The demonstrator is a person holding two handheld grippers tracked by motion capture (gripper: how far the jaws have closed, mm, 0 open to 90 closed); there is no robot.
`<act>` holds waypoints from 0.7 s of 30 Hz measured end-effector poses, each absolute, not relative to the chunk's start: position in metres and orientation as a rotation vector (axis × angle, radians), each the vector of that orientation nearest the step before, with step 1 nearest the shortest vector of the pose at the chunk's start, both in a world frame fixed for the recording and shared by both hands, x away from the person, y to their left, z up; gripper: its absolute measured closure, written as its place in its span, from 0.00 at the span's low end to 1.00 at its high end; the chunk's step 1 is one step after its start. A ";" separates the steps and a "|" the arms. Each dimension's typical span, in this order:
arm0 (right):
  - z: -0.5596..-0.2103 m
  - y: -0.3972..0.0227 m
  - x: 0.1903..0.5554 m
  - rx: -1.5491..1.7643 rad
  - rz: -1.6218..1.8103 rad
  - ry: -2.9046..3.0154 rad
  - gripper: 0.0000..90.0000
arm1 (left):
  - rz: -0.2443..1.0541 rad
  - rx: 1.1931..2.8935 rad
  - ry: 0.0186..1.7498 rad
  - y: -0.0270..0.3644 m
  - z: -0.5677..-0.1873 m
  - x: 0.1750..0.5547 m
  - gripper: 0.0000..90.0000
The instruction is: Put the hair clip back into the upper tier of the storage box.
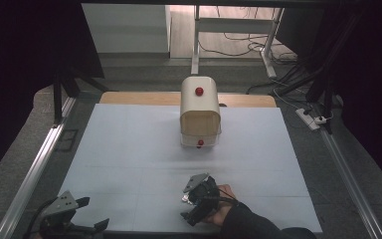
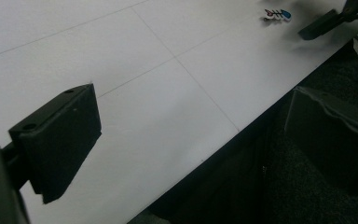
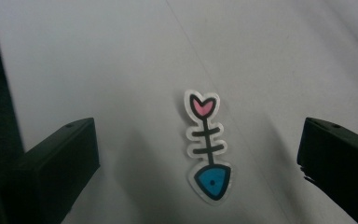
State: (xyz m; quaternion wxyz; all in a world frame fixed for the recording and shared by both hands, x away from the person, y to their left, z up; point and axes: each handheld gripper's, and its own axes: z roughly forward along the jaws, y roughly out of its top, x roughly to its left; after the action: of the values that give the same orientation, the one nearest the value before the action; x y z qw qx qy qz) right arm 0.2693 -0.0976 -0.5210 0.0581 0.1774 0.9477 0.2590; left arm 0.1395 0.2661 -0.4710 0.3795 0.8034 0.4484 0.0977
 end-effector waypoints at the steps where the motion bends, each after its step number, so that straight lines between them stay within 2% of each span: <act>1: -0.525 -0.098 0.272 0.552 0.760 2.884 0.00 | 0.249 2.052 1.145 0.266 -0.471 0.139 0.04; 5: -0.526 -0.099 0.274 0.530 0.762 2.881 0.02 | 0.252 2.054 1.143 0.266 -0.471 0.139 0.04; 9: -0.523 -0.102 0.276 0.500 0.758 2.888 0.11 | 0.253 2.056 1.141 0.266 -0.471 0.139 0.04; 17: -0.513 -0.101 0.278 0.397 0.740 2.925 0.60 | 0.251 2.059 1.140 0.265 -0.471 0.140 0.04; 21: -0.511 -0.097 0.276 0.383 0.708 2.942 0.77 | 0.250 2.060 1.139 0.265 -0.471 0.140 0.04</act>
State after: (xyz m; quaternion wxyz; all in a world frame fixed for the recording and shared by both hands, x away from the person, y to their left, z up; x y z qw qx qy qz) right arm 0.2755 -0.0968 -0.5106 0.0459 0.1255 0.9636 0.2318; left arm 0.1398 0.2654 -0.4710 0.3776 0.8057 0.4457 0.0978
